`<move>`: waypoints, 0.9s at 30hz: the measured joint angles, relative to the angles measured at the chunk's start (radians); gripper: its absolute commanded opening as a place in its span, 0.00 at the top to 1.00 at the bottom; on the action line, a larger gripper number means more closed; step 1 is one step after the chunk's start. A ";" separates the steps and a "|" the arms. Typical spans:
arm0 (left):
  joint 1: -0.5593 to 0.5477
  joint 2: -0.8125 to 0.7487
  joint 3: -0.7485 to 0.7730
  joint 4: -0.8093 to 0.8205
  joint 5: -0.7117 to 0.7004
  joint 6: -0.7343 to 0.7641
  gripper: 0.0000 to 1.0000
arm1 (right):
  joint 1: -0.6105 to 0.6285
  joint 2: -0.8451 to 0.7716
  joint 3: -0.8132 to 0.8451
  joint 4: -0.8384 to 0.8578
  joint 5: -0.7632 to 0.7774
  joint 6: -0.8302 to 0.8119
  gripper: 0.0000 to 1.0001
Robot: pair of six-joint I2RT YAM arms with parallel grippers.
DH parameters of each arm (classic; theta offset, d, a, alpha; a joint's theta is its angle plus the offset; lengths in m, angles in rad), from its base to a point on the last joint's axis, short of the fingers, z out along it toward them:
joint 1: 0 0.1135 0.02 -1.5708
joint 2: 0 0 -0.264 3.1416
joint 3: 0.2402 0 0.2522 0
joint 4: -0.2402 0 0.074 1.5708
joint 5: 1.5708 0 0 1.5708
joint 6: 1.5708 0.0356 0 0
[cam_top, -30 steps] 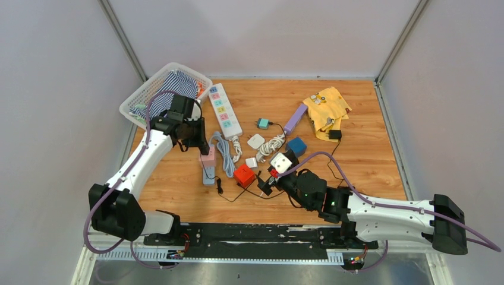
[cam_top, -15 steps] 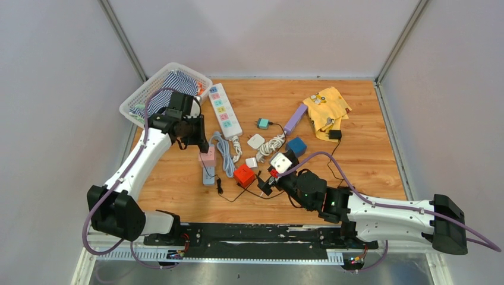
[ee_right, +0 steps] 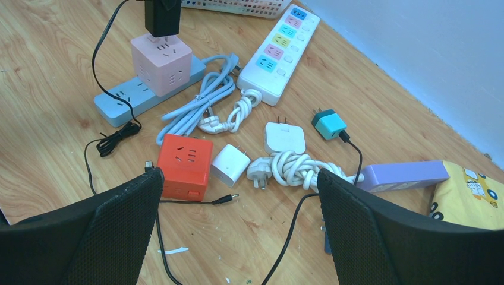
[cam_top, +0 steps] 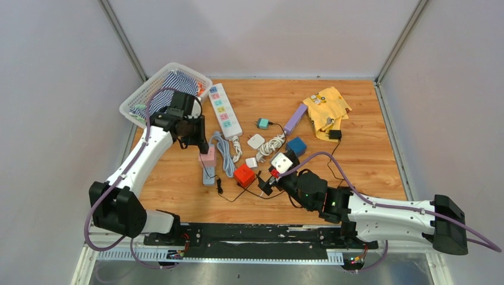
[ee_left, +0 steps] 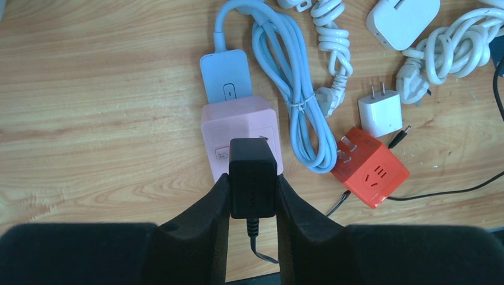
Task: Insert the plug
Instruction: Insert the plug into the socket.
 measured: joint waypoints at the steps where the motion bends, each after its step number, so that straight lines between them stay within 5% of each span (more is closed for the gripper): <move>1: 0.000 0.004 0.000 0.000 -0.002 0.000 1.00 | 0.000 0.000 0.000 0.000 0.000 0.000 0.00; 27: -0.008 0.023 -0.015 0.021 -0.021 -0.031 1.00 | 0.000 -0.012 -0.002 0.002 0.003 0.000 0.00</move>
